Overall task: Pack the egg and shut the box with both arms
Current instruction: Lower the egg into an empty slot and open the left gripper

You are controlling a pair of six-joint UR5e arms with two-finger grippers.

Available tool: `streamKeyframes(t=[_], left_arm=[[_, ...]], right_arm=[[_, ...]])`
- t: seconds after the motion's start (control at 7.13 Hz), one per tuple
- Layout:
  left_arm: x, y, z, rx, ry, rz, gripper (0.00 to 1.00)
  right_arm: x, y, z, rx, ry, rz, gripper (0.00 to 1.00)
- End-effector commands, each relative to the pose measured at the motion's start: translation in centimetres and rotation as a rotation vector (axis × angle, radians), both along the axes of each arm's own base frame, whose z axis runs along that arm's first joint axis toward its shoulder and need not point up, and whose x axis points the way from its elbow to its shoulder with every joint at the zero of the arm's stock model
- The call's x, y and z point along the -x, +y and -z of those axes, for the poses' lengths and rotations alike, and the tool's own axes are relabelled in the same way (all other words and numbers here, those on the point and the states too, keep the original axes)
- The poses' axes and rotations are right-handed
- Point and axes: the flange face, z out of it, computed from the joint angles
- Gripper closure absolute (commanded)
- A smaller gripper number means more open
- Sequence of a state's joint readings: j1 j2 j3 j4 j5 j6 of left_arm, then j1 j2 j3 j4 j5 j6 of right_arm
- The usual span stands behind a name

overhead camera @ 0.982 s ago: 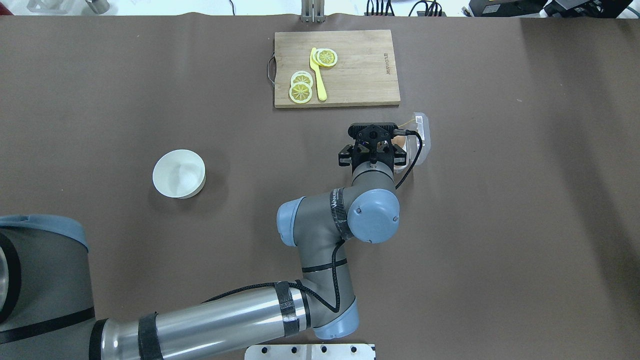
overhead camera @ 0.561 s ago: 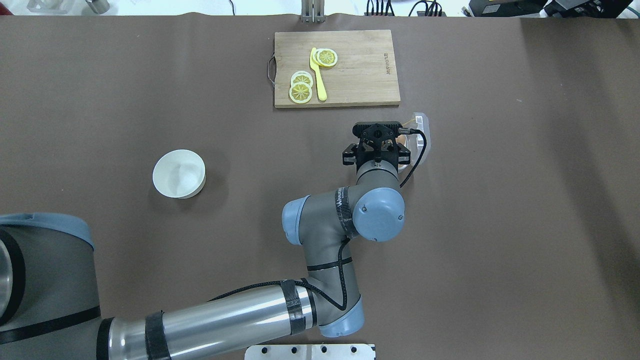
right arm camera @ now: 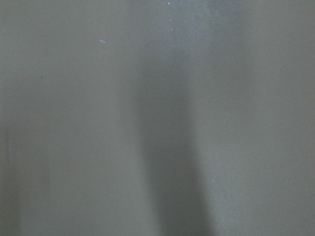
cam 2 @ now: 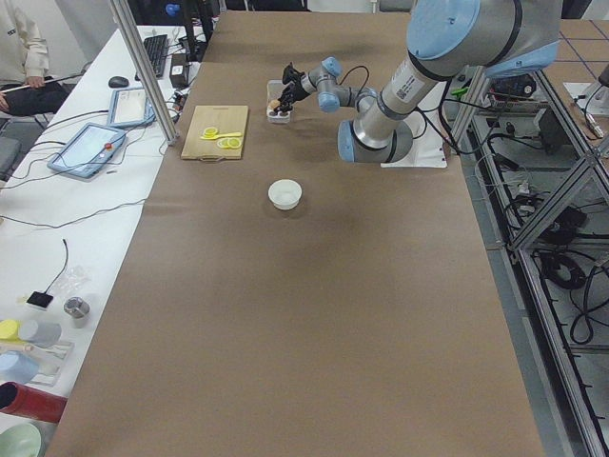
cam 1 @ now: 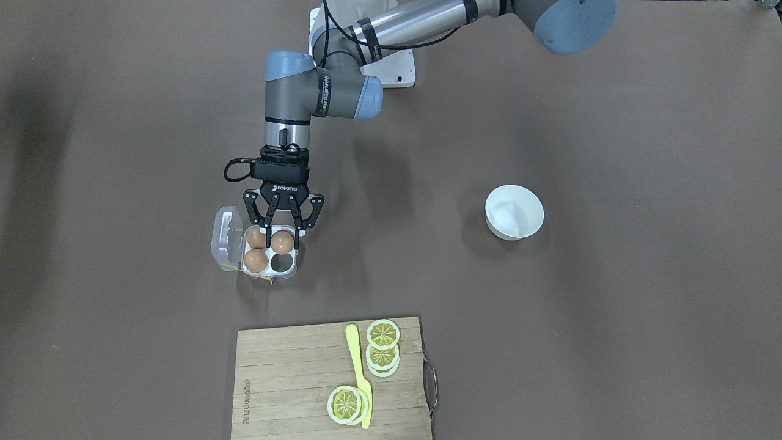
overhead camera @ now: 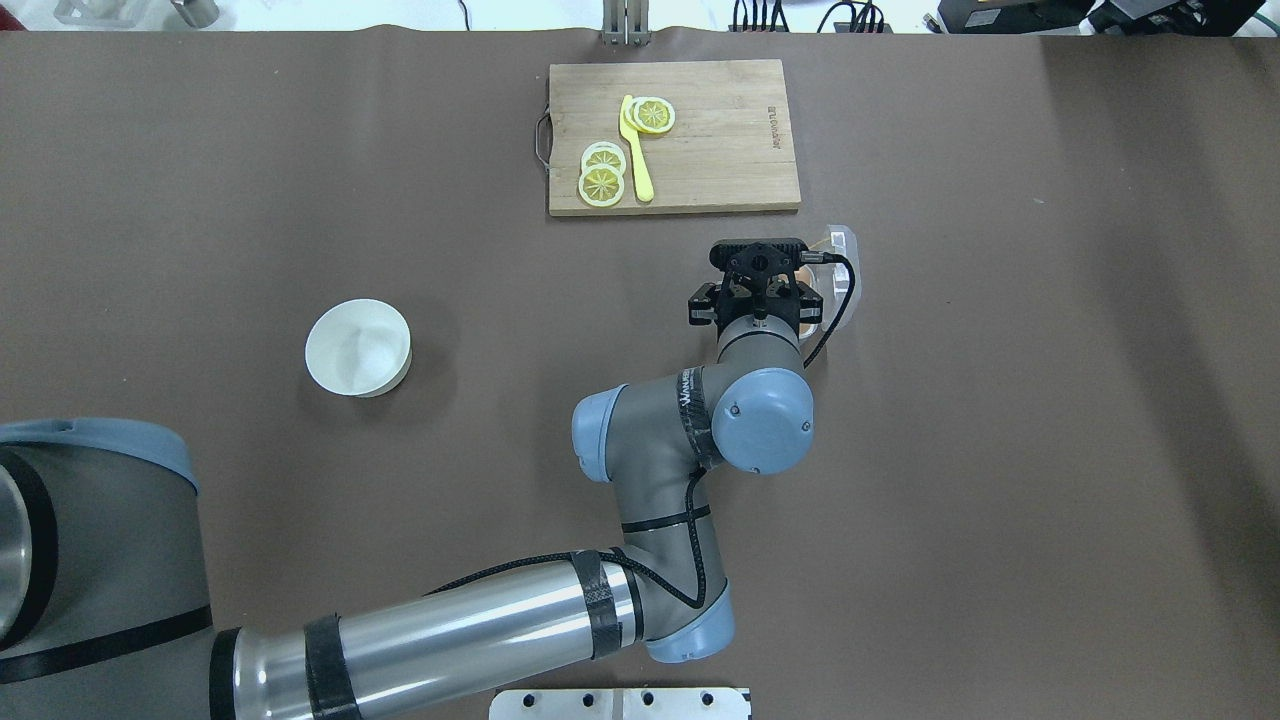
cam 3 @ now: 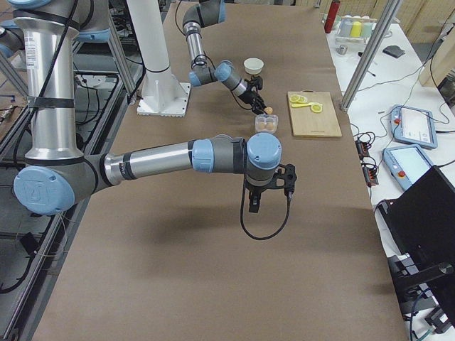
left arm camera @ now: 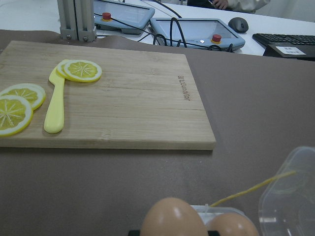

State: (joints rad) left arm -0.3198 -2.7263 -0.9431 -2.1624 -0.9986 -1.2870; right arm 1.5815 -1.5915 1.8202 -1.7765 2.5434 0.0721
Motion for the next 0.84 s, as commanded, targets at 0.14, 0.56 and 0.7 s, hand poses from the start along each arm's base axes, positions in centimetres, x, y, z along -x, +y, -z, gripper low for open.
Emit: streamKeyframes(t=[0.14, 0.56, 0.7], left_arm=[[-0.05, -0.1, 0.22, -0.001, 0.0, 0.002, 0.68], [0.1, -0.17, 0.35, -0.007, 0.025, 0.003, 0.18], [0.07, -0.18, 0.28, -0.007, 0.023, 0.003, 0.12]], right_arm=[[0.01, -0.08, 0.14, -0.002, -0.001, 0.0, 0.0], [0.01, -0.2, 0.2, -0.002, -0.001, 0.0, 0.0], [0.01, -0.26, 0.27, -0.003, -0.001, 0.0, 0.0]])
